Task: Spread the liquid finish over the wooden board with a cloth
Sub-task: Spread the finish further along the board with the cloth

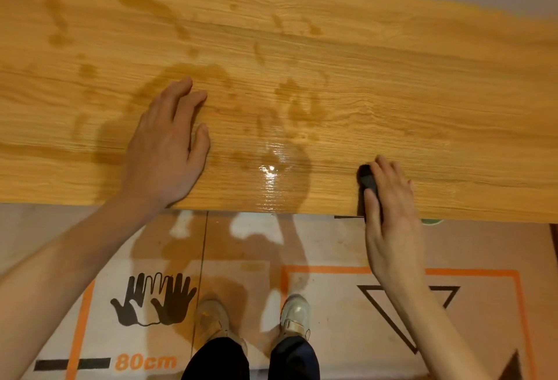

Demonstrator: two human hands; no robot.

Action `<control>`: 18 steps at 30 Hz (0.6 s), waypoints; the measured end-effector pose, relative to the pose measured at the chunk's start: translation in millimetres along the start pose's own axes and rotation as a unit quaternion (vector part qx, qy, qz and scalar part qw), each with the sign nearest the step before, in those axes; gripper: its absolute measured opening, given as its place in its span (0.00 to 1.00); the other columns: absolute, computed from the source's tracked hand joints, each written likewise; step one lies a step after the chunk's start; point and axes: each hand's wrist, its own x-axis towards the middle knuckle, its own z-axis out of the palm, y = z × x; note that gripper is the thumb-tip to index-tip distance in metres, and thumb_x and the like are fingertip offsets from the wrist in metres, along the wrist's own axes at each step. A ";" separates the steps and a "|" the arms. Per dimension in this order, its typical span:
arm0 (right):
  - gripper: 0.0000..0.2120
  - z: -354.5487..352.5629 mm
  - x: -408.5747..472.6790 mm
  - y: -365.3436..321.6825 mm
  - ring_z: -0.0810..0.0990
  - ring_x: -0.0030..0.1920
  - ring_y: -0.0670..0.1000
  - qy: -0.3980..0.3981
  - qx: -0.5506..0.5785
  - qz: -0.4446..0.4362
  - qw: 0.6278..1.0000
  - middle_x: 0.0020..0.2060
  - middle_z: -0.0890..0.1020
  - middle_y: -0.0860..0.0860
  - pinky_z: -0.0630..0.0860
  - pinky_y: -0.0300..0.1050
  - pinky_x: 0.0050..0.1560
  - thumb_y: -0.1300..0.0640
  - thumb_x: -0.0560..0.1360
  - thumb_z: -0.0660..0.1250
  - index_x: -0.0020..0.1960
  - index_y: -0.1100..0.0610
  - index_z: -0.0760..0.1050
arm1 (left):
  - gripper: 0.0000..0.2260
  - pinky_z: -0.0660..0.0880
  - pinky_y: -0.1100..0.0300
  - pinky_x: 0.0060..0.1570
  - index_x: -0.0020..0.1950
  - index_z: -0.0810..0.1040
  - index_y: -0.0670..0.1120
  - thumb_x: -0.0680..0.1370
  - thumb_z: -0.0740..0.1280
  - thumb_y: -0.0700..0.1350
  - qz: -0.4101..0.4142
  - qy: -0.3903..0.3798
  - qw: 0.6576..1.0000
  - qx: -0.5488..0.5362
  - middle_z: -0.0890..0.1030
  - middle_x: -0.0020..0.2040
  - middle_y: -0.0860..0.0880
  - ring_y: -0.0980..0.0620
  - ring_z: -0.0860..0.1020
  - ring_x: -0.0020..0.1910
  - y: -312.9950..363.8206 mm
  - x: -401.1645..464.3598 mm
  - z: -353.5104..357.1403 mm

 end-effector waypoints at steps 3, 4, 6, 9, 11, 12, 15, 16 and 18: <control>0.22 22.5 20.5 -26.2 0.54 0.78 0.50 -0.005 -0.011 -0.043 0.999 0.75 0.63 0.53 0.49 0.50 0.78 0.55 0.84 0.52 0.75 0.60 0.62 | 0.22 0.62 0.44 0.75 0.76 0.67 0.42 0.85 0.54 0.49 0.000 0.003 1.000 0.003 0.65 0.79 0.43 0.41 0.62 0.78 -0.4 0.1 -0.2; 0.22 30.0 35.7 -34.6 0.55 0.77 0.52 -0.012 -0.016 -0.066 0.998 0.75 0.63 0.54 0.49 0.49 0.78 0.54 0.84 0.51 0.75 0.60 0.63 | 0.22 0.61 0.45 0.75 0.76 0.67 0.43 0.85 0.54 0.49 0.001 0.004 1.000 0.004 0.64 0.79 0.43 0.41 0.62 0.79 -0.4 0.1 0.2; 0.22 41.6 74.1 -45.9 0.56 0.77 0.54 -0.009 -0.023 -0.068 0.997 0.75 0.63 0.56 0.48 0.48 0.78 0.54 0.84 0.51 0.75 0.61 0.62 | 0.21 0.61 0.44 0.76 0.77 0.67 0.43 0.85 0.55 0.48 0.005 0.003 1.000 0.005 0.64 0.79 0.43 0.41 0.62 0.79 -0.6 0.7 1.1; 0.22 49.7 111.0 -52.9 0.55 0.77 0.55 0.015 -0.019 -0.007 1.000 0.76 0.62 0.57 0.47 0.47 0.78 0.55 0.84 0.52 0.75 0.62 0.62 | 0.20 0.62 0.44 0.75 0.76 0.67 0.43 0.85 0.56 0.48 0.004 0.003 1.000 0.005 0.64 0.79 0.43 0.41 0.62 0.79 -2.0 1.5 1.1; 0.22 51.8 84.2 -61.4 0.56 0.77 0.55 0.015 -0.005 -0.005 1.000 0.75 0.62 0.57 0.47 0.47 0.78 0.54 0.84 0.54 0.75 0.62 0.63 | 0.20 0.63 0.43 0.75 0.76 0.67 0.43 0.85 0.57 0.47 0.002 0.003 1.000 0.005 0.64 0.79 0.43 0.41 0.62 0.78 -2.5 0.7 1.0; 0.22 50.5 57.8 -66.4 0.56 0.77 0.54 0.004 0.002 -0.022 1.000 0.75 0.63 0.56 0.47 0.46 0.78 0.54 0.83 0.54 0.75 0.62 0.63 | 0.20 0.62 0.43 0.75 0.76 0.67 0.43 0.85 0.57 0.47 0.003 0.003 1.000 0.004 0.64 0.79 0.43 0.40 0.62 0.78 -2.1 -0.1 1.0; 0.22 45.7 -12.2 -72.0 0.56 0.77 0.51 -0.036 0.004 -0.092 0.995 0.75 0.63 0.53 0.50 0.48 0.78 0.54 0.83 0.55 0.75 0.60 0.62 | 0.21 0.62 0.43 0.76 0.77 0.66 0.42 0.85 0.54 0.48 0.003 0.001 1.000 0.003 0.64 0.79 0.42 0.40 0.62 0.79 0.1 -2.3 0.8; 0.23 44.6 -16.1 -70.2 0.56 0.77 0.50 -0.040 0.008 -0.107 0.993 0.75 0.63 0.53 0.51 0.48 0.77 0.54 0.83 0.54 0.75 0.60 0.61 | 0.22 0.62 0.43 0.76 0.77 0.66 0.42 0.85 0.54 0.48 0.002 0.001 1.000 0.002 0.64 0.79 0.42 0.40 0.61 0.79 0.6 -2.1 0.5; 0.23 44.5 0.2 -69.0 0.56 0.77 0.50 -0.048 0.010 -0.101 0.994 0.75 0.64 0.53 0.52 0.48 0.77 0.54 0.83 0.54 0.75 0.60 0.62 | 0.22 0.61 0.43 0.77 0.77 0.66 0.42 0.85 0.54 0.49 0.001 0.000 1.000 -0.003 0.63 0.80 0.42 0.41 0.60 0.80 1.5 -1.3 0.4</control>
